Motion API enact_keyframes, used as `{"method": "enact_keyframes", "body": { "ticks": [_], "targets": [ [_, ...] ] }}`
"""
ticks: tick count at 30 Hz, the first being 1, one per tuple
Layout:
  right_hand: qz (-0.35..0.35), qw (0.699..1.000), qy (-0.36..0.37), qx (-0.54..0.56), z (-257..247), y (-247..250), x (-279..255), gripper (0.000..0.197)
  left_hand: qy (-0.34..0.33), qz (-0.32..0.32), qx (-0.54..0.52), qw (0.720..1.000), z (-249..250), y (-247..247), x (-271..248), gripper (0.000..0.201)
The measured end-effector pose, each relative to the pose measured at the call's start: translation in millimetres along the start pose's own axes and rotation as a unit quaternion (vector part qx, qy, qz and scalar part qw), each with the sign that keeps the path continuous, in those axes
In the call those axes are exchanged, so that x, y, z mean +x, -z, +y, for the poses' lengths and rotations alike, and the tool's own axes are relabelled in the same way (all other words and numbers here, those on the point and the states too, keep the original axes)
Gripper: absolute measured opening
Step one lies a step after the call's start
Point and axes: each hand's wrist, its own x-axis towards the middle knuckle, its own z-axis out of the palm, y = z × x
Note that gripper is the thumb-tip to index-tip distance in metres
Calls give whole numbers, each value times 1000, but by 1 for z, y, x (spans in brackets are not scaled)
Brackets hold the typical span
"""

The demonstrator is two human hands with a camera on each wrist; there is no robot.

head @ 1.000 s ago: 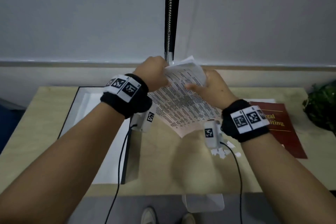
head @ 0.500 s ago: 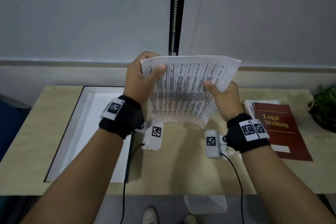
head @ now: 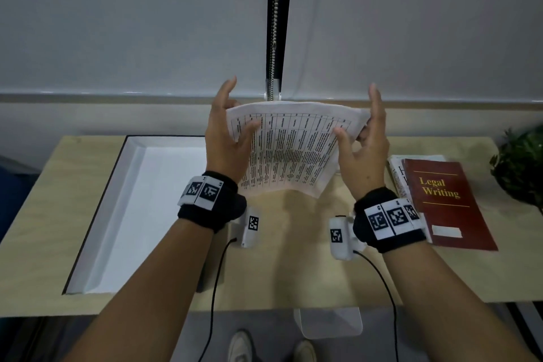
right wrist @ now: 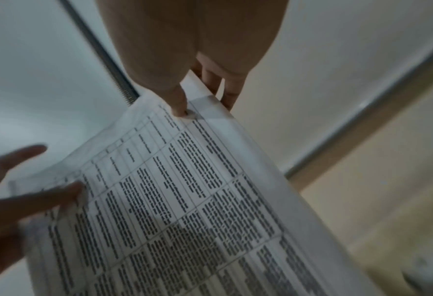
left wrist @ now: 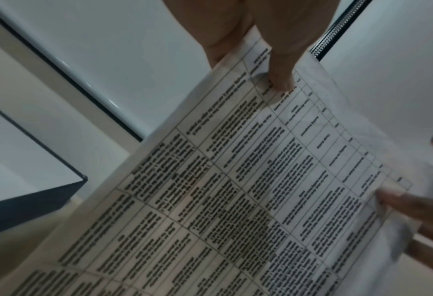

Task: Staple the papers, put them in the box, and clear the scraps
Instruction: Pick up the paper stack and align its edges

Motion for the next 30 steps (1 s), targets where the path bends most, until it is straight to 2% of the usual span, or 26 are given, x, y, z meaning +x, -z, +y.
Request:
{"method": "enact_keyframes", "body": {
  "ticks": [3,6,9,12,15,20,25,27,30],
  "targets": [
    [-20,991,73,-108,5,-1,7,62,-41,-11,43,998,-5,-1,3,62],
    [-48,988,54,-133,10,-1,8,45,-42,-30,60,997,-8,-2,3,40],
    [-49,989,69,-124,12,-1,8,41,-49,-39,65,996,-15,-2,1,34],
    [-28,988,100,-113,11,-1,10,39,-62,-43,80,994,-20,-3,0,45],
    [-19,993,82,-84,10,-3,13,35,-58,-46,74,994,-18,-3,-1,59],
    [-7,992,100,-71,9,-2,21,31,-96,-32,49,994,-7,-1,1,50],
    [-25,992,98,-76,18,-7,17,29,-23,-77,50,995,-18,0,-9,54],
    [-22,991,107,-75,21,-8,20,29,1,-69,47,997,-15,-3,-9,61],
    [-35,992,102,-59,17,-7,29,32,-18,-42,54,998,-7,-9,0,70]
  ]
}}
